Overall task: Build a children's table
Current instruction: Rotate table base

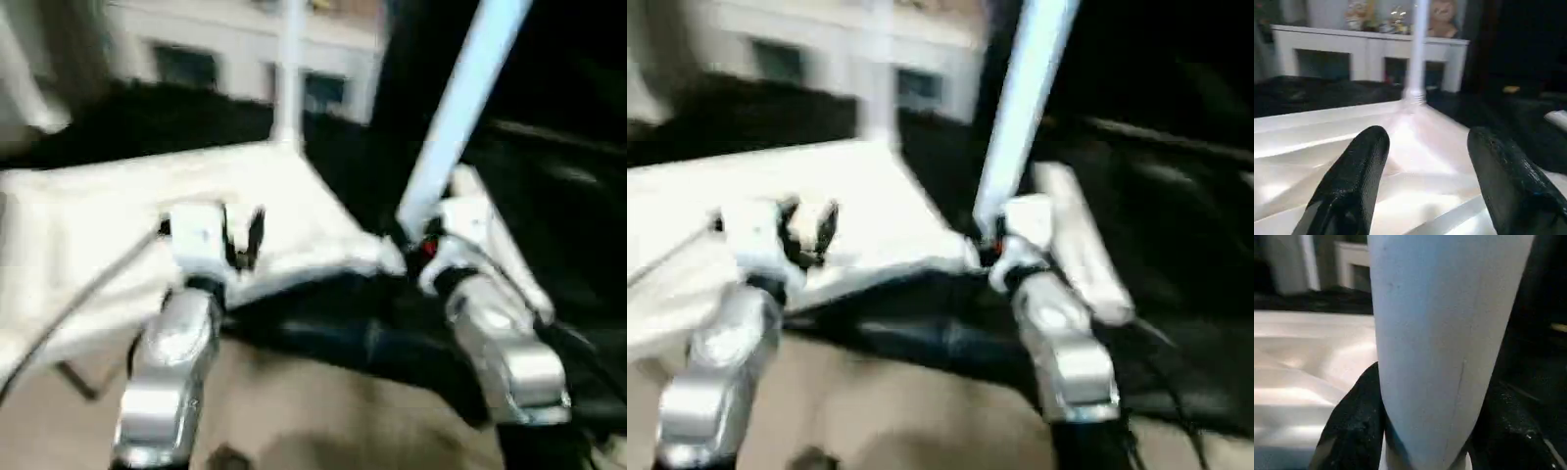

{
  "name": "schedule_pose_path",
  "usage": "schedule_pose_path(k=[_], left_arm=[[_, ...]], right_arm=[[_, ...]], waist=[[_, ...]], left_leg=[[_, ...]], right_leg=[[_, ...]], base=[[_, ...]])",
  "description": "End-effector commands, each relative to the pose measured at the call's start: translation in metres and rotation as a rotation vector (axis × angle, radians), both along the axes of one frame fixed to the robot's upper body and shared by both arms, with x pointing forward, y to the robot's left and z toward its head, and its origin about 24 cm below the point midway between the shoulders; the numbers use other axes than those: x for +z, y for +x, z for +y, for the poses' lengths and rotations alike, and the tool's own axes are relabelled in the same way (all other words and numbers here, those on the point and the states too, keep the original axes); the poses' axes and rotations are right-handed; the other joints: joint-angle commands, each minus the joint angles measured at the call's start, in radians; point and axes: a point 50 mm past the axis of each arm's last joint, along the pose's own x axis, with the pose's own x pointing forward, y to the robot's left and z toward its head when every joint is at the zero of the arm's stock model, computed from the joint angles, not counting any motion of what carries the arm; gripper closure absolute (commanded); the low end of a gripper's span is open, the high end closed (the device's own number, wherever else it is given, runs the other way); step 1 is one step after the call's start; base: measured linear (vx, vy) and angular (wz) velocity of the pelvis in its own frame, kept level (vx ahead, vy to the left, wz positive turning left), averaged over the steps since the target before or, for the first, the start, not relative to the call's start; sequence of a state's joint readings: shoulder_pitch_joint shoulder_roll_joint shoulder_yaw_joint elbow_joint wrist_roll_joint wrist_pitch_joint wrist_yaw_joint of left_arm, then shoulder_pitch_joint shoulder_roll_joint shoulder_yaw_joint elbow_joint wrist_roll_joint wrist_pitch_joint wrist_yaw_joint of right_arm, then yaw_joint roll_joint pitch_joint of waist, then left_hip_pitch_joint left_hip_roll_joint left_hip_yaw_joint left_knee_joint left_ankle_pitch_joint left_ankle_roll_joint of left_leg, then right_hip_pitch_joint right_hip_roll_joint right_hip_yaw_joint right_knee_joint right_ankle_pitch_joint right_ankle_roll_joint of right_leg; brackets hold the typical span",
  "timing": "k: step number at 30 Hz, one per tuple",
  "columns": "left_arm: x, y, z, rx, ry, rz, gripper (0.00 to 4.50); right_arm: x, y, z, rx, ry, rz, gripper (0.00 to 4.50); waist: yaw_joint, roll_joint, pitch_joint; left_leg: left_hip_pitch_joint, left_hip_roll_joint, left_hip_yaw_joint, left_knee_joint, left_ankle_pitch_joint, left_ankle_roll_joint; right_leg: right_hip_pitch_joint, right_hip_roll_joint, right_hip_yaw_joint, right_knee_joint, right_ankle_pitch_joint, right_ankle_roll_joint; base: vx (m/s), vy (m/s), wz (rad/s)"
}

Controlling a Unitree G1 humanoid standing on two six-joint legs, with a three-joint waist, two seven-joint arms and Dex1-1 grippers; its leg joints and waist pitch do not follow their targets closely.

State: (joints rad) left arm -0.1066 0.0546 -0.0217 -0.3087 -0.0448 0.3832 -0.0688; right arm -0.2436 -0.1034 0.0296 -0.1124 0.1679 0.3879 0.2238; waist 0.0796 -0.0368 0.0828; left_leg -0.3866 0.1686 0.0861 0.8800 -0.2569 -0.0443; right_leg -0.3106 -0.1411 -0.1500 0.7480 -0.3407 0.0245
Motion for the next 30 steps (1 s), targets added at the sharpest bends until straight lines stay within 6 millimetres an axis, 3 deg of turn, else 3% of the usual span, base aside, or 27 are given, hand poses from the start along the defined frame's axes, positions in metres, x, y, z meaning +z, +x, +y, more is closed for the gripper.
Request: schedule_pose_path(k=[1, 2, 3, 4, 6, 7, 8, 9, 10, 11, 12, 13, 14, 15, 16, 17, 18, 19, 21, 22, 23, 24, 25, 26, 27, 28, 30], left_arm=[[0.003, 0.002, 0.001, 0.008, 0.010, -0.003, 1.47], [0.003, 0.001, 0.001, 0.011, 0.009, -0.002, 1.47], [0.003, 0.001, 0.002, 0.013, 0.010, -0.003, 1.47], [0.004, 0.002, 0.002, 0.005, 0.026, -0.006, 1.47], [0.003, 0.002, 0.001, -0.007, 0.040, 0.000, 1.47], [0.002, 0.002, 0.001, -0.010, 0.042, 0.002, 1.47], [0.003, 0.002, 0.001, -0.010, 0.043, 0.001, 1.47], [0.002, 0.003, 0.001, -0.013, 0.044, 0.002, 1.47], [0.002, 0.003, 0.001, -0.017, 0.047, 0.005, 1.47], [0.002, 0.003, 0.000, -0.021, 0.048, 0.008, 1.47], [0.002, 0.003, 0.000, -0.026, 0.050, 0.010, 1.47], [0.002, 0.003, -0.001, -0.031, 0.053, 0.011, 1.47], [0.002, 0.003, -0.001, -0.035, 0.053, 0.011, 1.47], [0.001, 0.003, -0.002, -0.037, 0.053, 0.013, 1.47], [0.001, 0.003, -0.002, -0.039, 0.052, 0.013, 1.47], [0.001, 0.003, -0.002, -0.039, 0.052, 0.013, 1.47], [0.001, 0.003, -0.002, -0.040, 0.054, 0.014, 1.47], [0.001, 0.002, -0.002, -0.044, 0.052, 0.013, 1.47], [0.001, 0.000, -0.003, -0.060, 0.064, 0.021, 1.47], [0.000, 0.000, -0.003, -0.070, 0.075, 0.026, 1.47], [0.000, -0.004, -0.007, -0.147, 0.076, 0.025, 1.47], [-0.001, -0.005, -0.009, -0.180, 0.077, 0.023, 1.47], [-0.007, -0.009, -0.010, -0.255, 0.074, 0.074, 1.47], [-0.010, -0.010, -0.010, -0.285, 0.075, 0.092, 1.47], [-0.012, -0.012, -0.010, -0.318, 0.083, 0.109, 1.47], [-0.015, -0.014, -0.009, -0.352, 0.120, 0.134, 1.47], [-0.019, -0.016, -0.008, -0.391, 0.156, 0.159, 1.30]], right_arm=[[0.005, 0.003, -0.002, -0.014, 0.041, -0.006, 2.62], [0.004, 0.003, -0.002, -0.017, 0.060, 0.003, 2.62], [0.004, 0.003, -0.003, -0.015, 0.052, -0.001, 2.62], [0.005, 0.003, -0.003, -0.015, 0.038, -0.005, 2.62], [0.004, 0.003, -0.003, -0.021, 0.038, 0.000, 2.62], [0.003, 0.003, -0.004, -0.021, 0.034, 0.002, 2.62], [0.003, 0.003, -0.004, -0.020, 0.029, 0.002, 2.62], [0.003, 0.003, -0.004, -0.021, 0.030, 0.002, 2.62], [0.003, 0.002, -0.004, -0.022, 0.033, 0.002, 2.62], [0.002, 0.002, -0.004, -0.025, 0.038, 0.004, 2.62], [0.002, 0.002, -0.005, -0.030, 0.038, 0.007, 2.62], [0.000, 0.001, -0.005, -0.033, 0.030, 0.012, 2.62], [-0.001, 0.000, -0.006, -0.034, 0.023, 0.018, 2.62], [-0.002, 0.000, -0.006, -0.032, 0.023, 0.023, 2.62], [-0.003, -0.001, -0.006, -0.031, 0.028, 0.027, 2.62], [-0.002, -0.001, -0.005, -0.029, 0.031, 0.023, 2.62], [0.001, -0.001, -0.004, -0.020, 0.039, 0.009, 2.62], [0.002, 0.000, -0.003, -0.006, 0.036, 0.005, 2.62], [0.004, 0.001, 0.000, 0.017, 0.031, -0.002, 2.62], [0.005, 0.001, 0.001, 0.025, 0.029, -0.006, 2.62], [0.007, 0.002, 0.002, 0.046, 0.039, -0.008, 2.62], [0.007, 0.002, 0.003, 0.056, 0.042, -0.008, 2.62], [0.010, 0.002, 0.006, 0.106, 0.041, -0.017, 2.62], [0.010, 0.002, 0.008, 0.127, 0.041, -0.017, 2.62], [0.011, 0.003, 0.009, 0.145, 0.039, -0.017, 2.62], [0.012, 0.004, 0.010, 0.161, 0.035, -0.018, 2.62], [0.012, 0.005, 0.009, 0.173, 0.023, -0.016, 2.62]], waist=[[-0.036, 0.004, -0.033], [-0.072, 0.045, -0.043], [-0.070, 0.075, -0.047], [-0.097, 0.064, -0.060], [-0.106, 0.059, -0.058], [-0.123, 0.030, -0.068], [-0.127, 0.025, -0.073], [-0.132, 0.003, -0.080], [-0.098, -0.044, -0.089], [-0.045, -0.062, -0.102], [-0.040, -0.064, -0.100], [-0.033, -0.048, -0.087], [-0.031, -0.044, -0.092], [-0.019, -0.023, -0.093], [-0.009, 0.028, -0.099], [-0.025, 0.054, -0.102], [-0.074, 0.077, -0.112], [-0.058, 0.059, -0.131], [-0.056, 0.054, -0.131], [-0.041, 0.033, -0.127], [-0.027, 0.002, -0.124], [-0.015, -0.056, -0.129], [0.009, -0.061, -0.114], [0.008, -0.059, -0.118], [0.007, -0.040, -0.114], [0.000, -0.028, -0.111], [-0.013, -0.017, -0.100]], left_leg=[[0.117, 0.023, -0.029, -0.068, -0.376, -0.028], [0.174, 0.053, -0.067, -0.216, -0.699, -0.121], [0.148, 0.091, -0.142, -0.390, -0.946, -0.150], [0.166, 0.077, -0.162, -0.383, -0.830, -0.082], [0.183, 0.060, -0.154, -0.377, -0.720, 0.012], [0.196, 0.040, -0.157, -0.383, -0.522, 0.148], [0.202, 0.024, -0.156, -0.385, -0.454, 0.173], [0.201, 0.006, -0.148, -0.384, -0.373, 0.186], [0.109, -0.071, -0.070, -0.299, -0.214, 0.170], [0.028, -0.086, -0.030, -0.114, -0.141, 0.116], [-0.002, -0.078, -0.033, -0.101, -0.083, 0.092], [-0.029, -0.070, -0.035, -0.097, 0.011, 0.057], [-0.037, -0.058, -0.033, -0.107, 0.059, 0.045], [-0.055, -0.042, -0.022, -0.173, 0.179, 0.049], [-0.005, -0.012, -0.016, -0.294, 0.259, 0.086], [0.056, 0.004, -0.030, -0.322, 0.242, 0.101], [0.133, 0.114, -0.165, -0.360, 0.062, 0.282], [0.158, 0.137, -0.170, -0.323, 0.045, 0.404], [0.145, 0.122, -0.149, -0.304, 0.220, 0.449], [0.118, 0.107, -0.107, -0.297, 0.497, 0.454], [0.077, 0.089, -0.066, -0.274, 0.741, 0.422], [0.030, 0.001, 0.003, -0.234, 0.554, 0.296], [-0.006, -0.034, 0.020, -0.232, 0.238, 0.188], [-0.006, -0.017, 0.013, -0.253, 0.157, 0.146], [0.003, -0.004, 0.014, -0.289, 0.082, 0.080], [0.015, 0.012, 0.016, -0.307, 0.019, 0.053], [0.020, 0.032, 0.017, -0.326, -0.062, 0.030]], right_leg=[[-0.005, -0.113, 0.081, -0.240, -0.924, -0.188], [-0.015, 0.014, -0.011, -0.119, -0.482, -0.160], [-0.037, 0.066, 0.024, 0.029, -0.102, -0.089], [-0.056, 0.069, 0.034, 0.024, -0.002, -0.049], [-0.074, 0.070, 0.041, 0.012, 0.038, -0.034], [-0.069, 0.058, 0.054, -0.026, 0.067, -0.030], [-0.060, 0.050, 0.063, -0.049, 0.073, -0.032], [-0.044, 0.035, 0.085, -0.086, 0.065, -0.031], [0.085, -0.035, 0.182, -0.181, -0.067, -0.033], [0.174, -0.143, 0.310, -0.257, -0.382, -0.197], [0.179, -0.127, 0.298, -0.248, -0.325, -0.235], [0.162, -0.098, 0.280, -0.241, -0.120, -0.315], [0.161, -0.085, 0.262, -0.239, -0.031, -0.359], [0.151, -0.032, 0.191, -0.237, 0.053, -0.384], [0.119, 0.046, 0.107, -0.229, -0.009, -0.311], [0.091, 0.087, 0.067, -0.206, -0.032, -0.245], [-0.040, 0.130, 0.060, -0.015, -0.111, -0.107], [-0.081, 0.091, 0.083, 0.014, -0.099, -0.029], [-0.117, 0.082, 0.094, 0.025, -0.003, 0.026], [-0.132, 0.073, 0.104, 0.015, 0.127, 0.066], [-0.125, 0.045, 0.146, -0.051, 0.325, 0.063], [-0.094, 0.006, 0.201, -0.152, 0.534, 0.055], [-0.067, -0.053, 0.238, -0.165, 0.575, 0.034], [-0.047, -0.056, 0.229, -0.157, 0.570, 0.003], [-0.038, -0.017, 0.191, -0.157, 0.453, -0.057], [-0.044, 0.008, 0.176, -0.159, 0.315, -0.120], [-0.051, 0.021, 0.165, -0.169, 0.160, -0.185]], base=[[0.014, 0.105, 0.60], [0.002, 0.083, 0.27], [0.002, 0.083, 0.27], [0.051, 0.095, -0.07], [0.098, 0.104, -0.23], [0.116, 0.071, -0.27], [0.140, 0.021, -0.34], [0.140, 0.021, -0.34], [0.143, -0.035, -0.11], [0.188, -0.034, 0.08], [0.188, -0.034, 0.08], [0.228, -0.003, 0.09], [0.201, 0.009, 0.04], [0.201, 0.009, 0.04], [0.204, 0.033, 0.07], [0.200, 0.073, 0.02], [0.200, 0.073, 0.02], [0.205, 0.060, -0.02], [0.195, 0.025, 0.10], [0.133, 0.023, 0.05], [0.056, -0.005, 0.06], [0.056, -0.005, 0.06], [0.000, 0.000, 0.00], [0.005, -0.068, 0.09], [0.005, -0.068, 0.09], [0.004, -0.071, 0.00], [0.000, 0.000, 0.00]])
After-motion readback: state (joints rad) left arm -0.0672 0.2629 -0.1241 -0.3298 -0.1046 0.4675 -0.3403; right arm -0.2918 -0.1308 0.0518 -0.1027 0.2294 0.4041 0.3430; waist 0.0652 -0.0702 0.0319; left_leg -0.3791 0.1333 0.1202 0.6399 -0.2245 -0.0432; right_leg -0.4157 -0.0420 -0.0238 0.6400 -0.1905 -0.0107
